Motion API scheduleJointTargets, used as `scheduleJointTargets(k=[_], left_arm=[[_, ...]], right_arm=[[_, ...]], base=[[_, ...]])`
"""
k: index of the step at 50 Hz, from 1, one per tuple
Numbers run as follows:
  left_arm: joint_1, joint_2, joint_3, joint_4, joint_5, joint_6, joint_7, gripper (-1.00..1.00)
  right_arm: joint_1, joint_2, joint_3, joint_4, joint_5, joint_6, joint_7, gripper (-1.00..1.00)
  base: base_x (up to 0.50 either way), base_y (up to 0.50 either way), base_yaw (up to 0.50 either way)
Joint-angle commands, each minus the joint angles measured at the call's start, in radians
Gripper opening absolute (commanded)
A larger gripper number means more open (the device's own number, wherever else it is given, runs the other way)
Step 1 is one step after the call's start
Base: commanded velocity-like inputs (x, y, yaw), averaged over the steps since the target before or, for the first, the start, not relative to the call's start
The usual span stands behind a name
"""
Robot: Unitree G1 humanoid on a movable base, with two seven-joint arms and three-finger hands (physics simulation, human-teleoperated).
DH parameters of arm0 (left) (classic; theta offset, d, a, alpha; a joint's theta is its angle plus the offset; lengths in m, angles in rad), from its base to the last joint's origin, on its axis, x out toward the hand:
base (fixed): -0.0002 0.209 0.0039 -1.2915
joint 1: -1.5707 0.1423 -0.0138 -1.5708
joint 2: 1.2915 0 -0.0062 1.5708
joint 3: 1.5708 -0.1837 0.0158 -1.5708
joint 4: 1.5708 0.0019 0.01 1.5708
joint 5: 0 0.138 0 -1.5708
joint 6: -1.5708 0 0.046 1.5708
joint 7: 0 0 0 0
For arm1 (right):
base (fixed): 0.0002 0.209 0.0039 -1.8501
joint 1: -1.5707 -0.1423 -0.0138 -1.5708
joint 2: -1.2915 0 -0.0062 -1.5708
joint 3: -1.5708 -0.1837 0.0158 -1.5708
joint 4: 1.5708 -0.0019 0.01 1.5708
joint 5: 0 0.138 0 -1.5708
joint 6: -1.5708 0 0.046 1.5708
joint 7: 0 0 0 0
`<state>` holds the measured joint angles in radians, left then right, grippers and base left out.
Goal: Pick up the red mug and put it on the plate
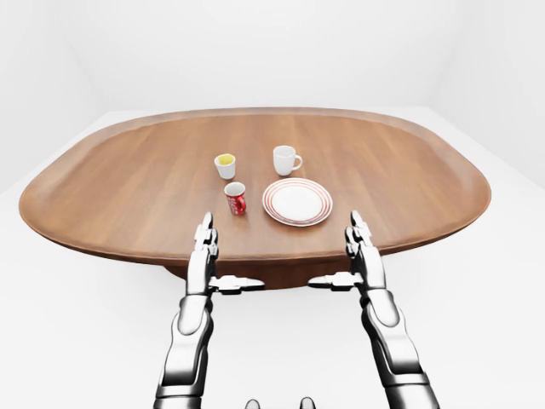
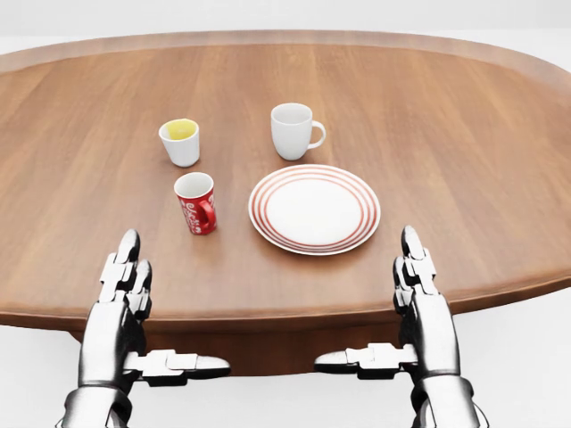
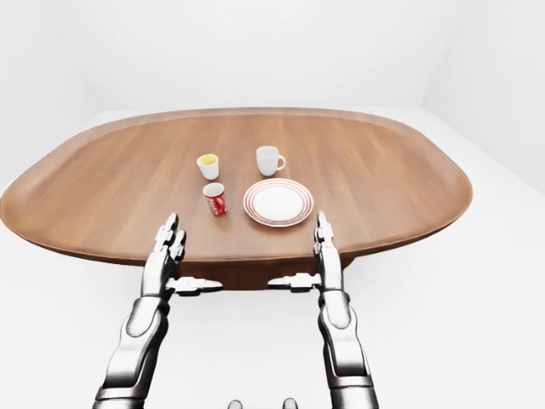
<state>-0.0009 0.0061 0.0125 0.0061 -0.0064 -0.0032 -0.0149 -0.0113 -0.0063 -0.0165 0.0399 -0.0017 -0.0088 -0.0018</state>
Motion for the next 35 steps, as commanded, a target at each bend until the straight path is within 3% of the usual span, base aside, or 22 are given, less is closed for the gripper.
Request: scheduleJointTargets(k=[1, 5, 7, 35], left_arm=[[-0.005, 0.008, 0.015, 0.028, -0.005, -0.017, -0.021, 1.0], [-0.001, 0.007, 0.009, 0.03, 0.002, -0.022, -0.02, 1.0], [0.0, 0.008, 0.009, 0.027, 0.004, -0.022, -0.02, 1.0], [-0.003, 0.009, 0.014, 0.032, 0.011, -0.029, -0.014, 1.0]], right_arm=[[0.016, -0.007, -0.022, 0.003, 0.0, -0.008, -0.015, 1.0], [0.019, -0.007, -0.027, -0.002, 0.002, -0.037, -0.027, 1.0], [0.017, -0.009, -0.028, 0.007, -0.001, -0.027, -0.03, 1.0], [0.029, -0.011, -0.03, -0.005, -0.013, -0.044, -0.034, 1.0]], base=[[0.0, 0.0, 0.0], [0.0, 0.0, 0.0], [0.0, 0.0, 0.0], [0.0, 0.01, 0.0]])
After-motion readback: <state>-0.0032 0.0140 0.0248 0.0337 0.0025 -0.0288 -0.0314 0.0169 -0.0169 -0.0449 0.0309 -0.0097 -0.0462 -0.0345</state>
